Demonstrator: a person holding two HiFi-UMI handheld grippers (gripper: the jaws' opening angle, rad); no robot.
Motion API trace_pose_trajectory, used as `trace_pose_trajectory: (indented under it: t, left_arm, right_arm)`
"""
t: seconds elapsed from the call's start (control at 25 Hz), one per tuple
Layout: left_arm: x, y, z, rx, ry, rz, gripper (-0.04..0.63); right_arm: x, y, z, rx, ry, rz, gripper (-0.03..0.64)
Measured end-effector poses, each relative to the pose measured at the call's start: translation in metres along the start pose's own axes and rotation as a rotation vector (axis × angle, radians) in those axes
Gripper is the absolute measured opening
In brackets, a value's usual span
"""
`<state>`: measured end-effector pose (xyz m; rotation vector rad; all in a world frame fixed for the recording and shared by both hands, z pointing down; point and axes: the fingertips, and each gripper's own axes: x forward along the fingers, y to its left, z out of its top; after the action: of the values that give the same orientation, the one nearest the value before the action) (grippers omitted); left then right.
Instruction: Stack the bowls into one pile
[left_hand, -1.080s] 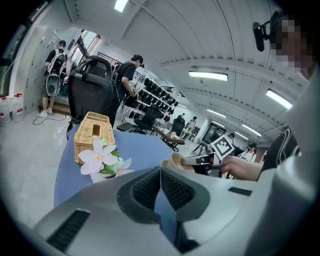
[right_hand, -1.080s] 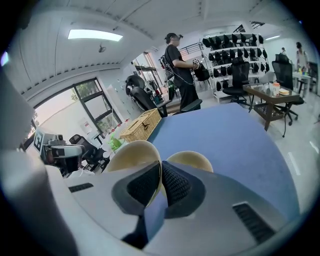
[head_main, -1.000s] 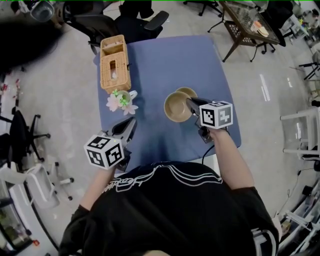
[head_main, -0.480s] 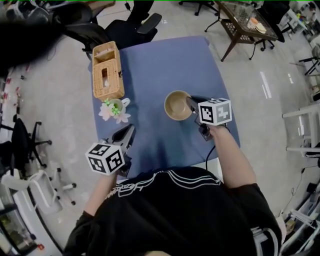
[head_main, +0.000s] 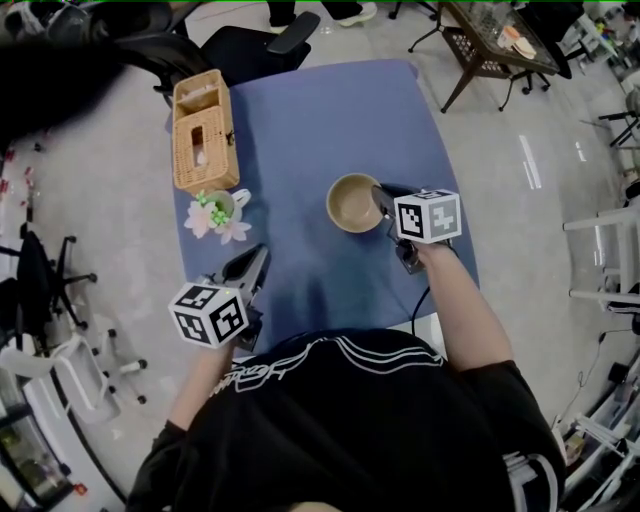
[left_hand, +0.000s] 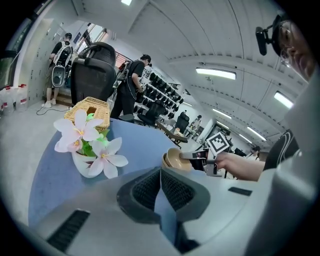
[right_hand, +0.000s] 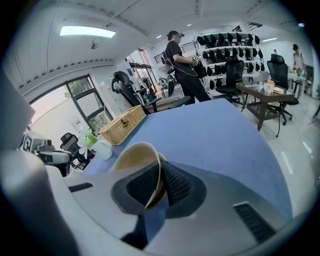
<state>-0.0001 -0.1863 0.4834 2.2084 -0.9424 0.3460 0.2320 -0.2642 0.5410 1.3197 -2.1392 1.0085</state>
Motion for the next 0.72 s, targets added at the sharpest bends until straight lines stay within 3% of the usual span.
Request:
trace_pose_trajectory:
  t: [0.24,0.36,0.48,0.72]
  left_arm:
    - [0.006,0.006,-0.004,-0.023,-0.020,0.000,0.028]
    - [0.008,0.007,-0.007,-0.031,-0.025,-0.003,0.028]
    - [0.009,0.007,-0.007,-0.035,-0.029,-0.007,0.028]
    - [0.006,0.010,-0.008,-0.028,-0.033,-0.026,0.028]
  right_arm:
    - [0.005,0.003,0.001,-0.040,0.003,0.014,0.056]
    - [0.006,0.011,0.002,-0.129,0.015,0.027,0.172]
    - [0.006,0.018,0.005,-0.194,0.002,0.038,0.246]
    - [-0.003,0.029,0.010,-0.197,-0.050,0.074,0.296]
